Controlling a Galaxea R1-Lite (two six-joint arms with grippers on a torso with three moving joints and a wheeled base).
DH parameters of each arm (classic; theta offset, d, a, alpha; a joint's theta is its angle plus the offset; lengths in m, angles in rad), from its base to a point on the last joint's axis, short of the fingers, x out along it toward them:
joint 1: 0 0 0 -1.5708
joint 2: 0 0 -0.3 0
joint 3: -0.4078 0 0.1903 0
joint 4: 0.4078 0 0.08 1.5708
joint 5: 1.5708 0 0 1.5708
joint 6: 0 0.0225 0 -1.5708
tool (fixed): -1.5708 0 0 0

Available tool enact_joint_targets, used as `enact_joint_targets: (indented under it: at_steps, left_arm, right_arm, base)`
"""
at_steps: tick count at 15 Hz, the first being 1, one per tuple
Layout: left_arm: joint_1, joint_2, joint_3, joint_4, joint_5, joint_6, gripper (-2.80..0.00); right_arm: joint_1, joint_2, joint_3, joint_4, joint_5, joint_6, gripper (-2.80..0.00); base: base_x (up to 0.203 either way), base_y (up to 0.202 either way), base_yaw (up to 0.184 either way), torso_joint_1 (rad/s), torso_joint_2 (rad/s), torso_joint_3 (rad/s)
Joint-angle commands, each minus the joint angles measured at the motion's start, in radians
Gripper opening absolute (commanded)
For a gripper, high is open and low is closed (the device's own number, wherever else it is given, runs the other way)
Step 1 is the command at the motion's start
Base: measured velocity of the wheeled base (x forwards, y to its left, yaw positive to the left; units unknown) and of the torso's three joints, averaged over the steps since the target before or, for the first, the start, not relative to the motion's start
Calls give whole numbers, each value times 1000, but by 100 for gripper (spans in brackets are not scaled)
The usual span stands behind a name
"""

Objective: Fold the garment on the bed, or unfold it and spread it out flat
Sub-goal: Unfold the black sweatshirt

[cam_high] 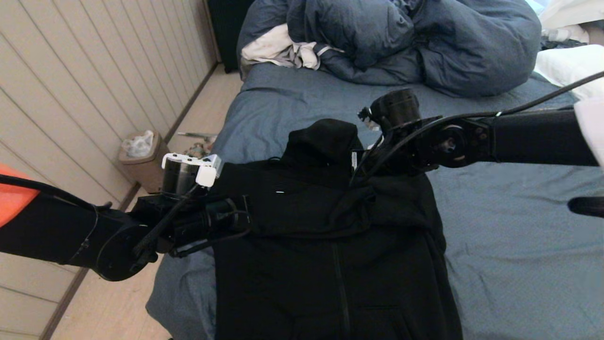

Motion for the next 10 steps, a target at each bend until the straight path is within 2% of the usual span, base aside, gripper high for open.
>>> enact_joint_targets:
  at_steps: [1,6,7,8,10]
  left_arm:
    - [-5,3,1,-4,0,-4,-280]
    - [-30,8,13,-5,-1,-6,-280]
    - [-31,14,15,-5,-1,-6,-280]
    - [-37,17,20,-5,-4,-6,-280]
    - [-51,25,28,-14,-7,-6,-280]
  right_arm:
    - [0,83,-42,3,-1,-6,-280]
    - [16,262,-233,-10,-11,-2,-280]
    - [20,289,-244,-56,-26,-5,-280]
    - [23,310,-246,-167,-59,-8,-280]
    - [26,371,-248,-430,-187,-25,-280]
  base:
    - [0,0,0,0,0,0]
    - [0,0,0,0,0,0]
    - [0,0,0,0,0,0]
    - [0,0,0,0,0,0]
    - [0,0,0,0,0,0]
